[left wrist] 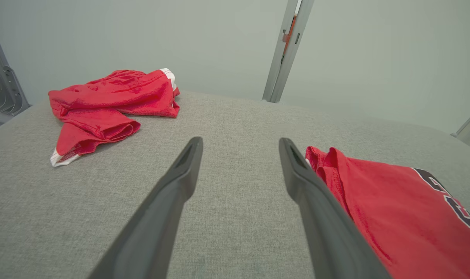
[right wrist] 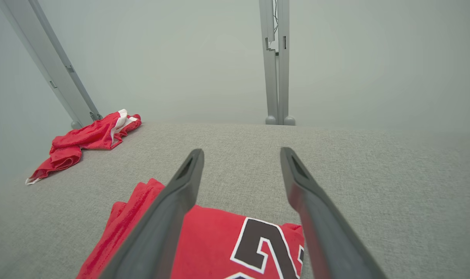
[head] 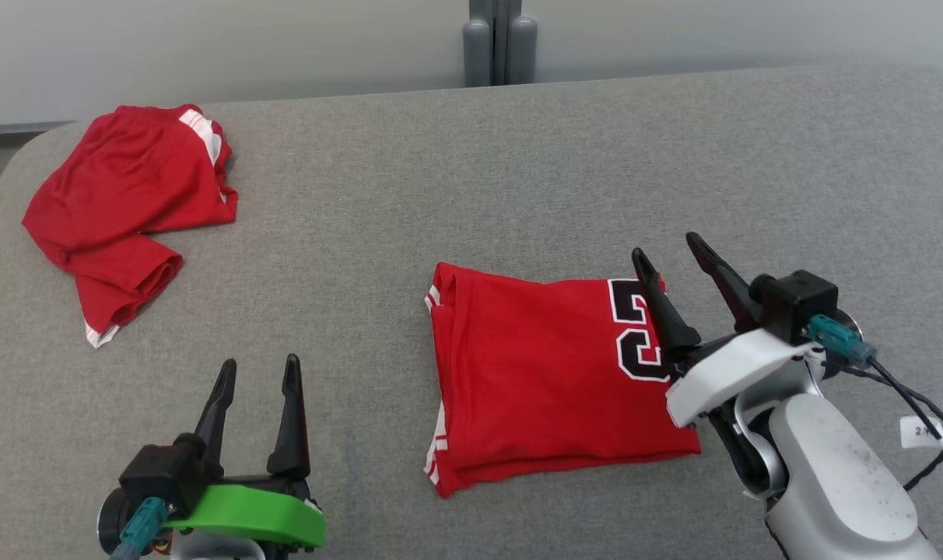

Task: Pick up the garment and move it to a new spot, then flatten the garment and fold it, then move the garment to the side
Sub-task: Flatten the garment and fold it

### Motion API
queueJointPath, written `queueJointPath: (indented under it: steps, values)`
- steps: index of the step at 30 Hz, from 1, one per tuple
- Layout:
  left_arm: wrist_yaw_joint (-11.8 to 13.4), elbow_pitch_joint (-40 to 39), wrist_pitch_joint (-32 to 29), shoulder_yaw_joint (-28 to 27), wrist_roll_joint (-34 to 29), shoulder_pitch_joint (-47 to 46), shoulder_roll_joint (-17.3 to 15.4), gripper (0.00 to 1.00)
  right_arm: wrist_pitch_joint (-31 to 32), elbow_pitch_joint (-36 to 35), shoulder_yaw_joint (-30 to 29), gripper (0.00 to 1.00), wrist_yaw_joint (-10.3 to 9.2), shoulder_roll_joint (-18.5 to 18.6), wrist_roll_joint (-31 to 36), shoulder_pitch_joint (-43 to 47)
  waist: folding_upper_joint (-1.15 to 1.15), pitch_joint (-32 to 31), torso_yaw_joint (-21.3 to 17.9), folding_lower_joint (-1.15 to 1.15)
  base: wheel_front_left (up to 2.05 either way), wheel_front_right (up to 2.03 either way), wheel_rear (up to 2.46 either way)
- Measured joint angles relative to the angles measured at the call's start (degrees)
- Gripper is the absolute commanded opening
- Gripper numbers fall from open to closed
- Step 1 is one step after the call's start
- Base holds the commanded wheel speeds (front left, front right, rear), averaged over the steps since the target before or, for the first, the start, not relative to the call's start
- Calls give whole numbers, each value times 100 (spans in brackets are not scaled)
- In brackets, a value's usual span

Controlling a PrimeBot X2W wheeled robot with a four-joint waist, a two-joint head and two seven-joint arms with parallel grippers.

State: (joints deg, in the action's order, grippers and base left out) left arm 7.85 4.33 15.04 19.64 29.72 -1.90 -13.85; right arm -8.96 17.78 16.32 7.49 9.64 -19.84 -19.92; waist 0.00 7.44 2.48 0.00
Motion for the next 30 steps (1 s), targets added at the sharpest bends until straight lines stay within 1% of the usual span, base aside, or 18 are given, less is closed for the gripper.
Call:
queueJointPath:
  steps: [2,5,7,11,14,20,30]
  values:
    - [-30,-3,0,-113,-101,1,105,100,-134,9,-242,100,0,-92,219,158,0,-40,-48,0,0,0,0]
    - [-98,-102,1,-461,-227,25,331,100,-280,13,-580,100,2,-235,436,369,0,-117,-119,0,0,0,0]
    - [-216,-123,2,-684,-344,108,467,100,-348,16,-821,100,1,-321,576,531,0,-171,-171,0,0,0,0]
    - [-438,-19,9,-1005,-578,349,671,100,-456,40,-1046,100,2,-476,690,817,0,-293,-249,0,0,0,0]
    - [-554,114,9,-1172,-714,458,776,100,-503,42,-1051,100,2,-557,720,965,0,-367,-309,0,0,0,0]
    - [-642,356,9,-1460,-991,567,870,100,-537,118,-1046,100,2,-638,789,1035,0,-456,-388,0,0,0,0]
    - [-864,613,10,-1730,-1178,599,983,100,-571,269,-1031,100,2,-669,790,1035,0,-552,-354,0,0,0,0]
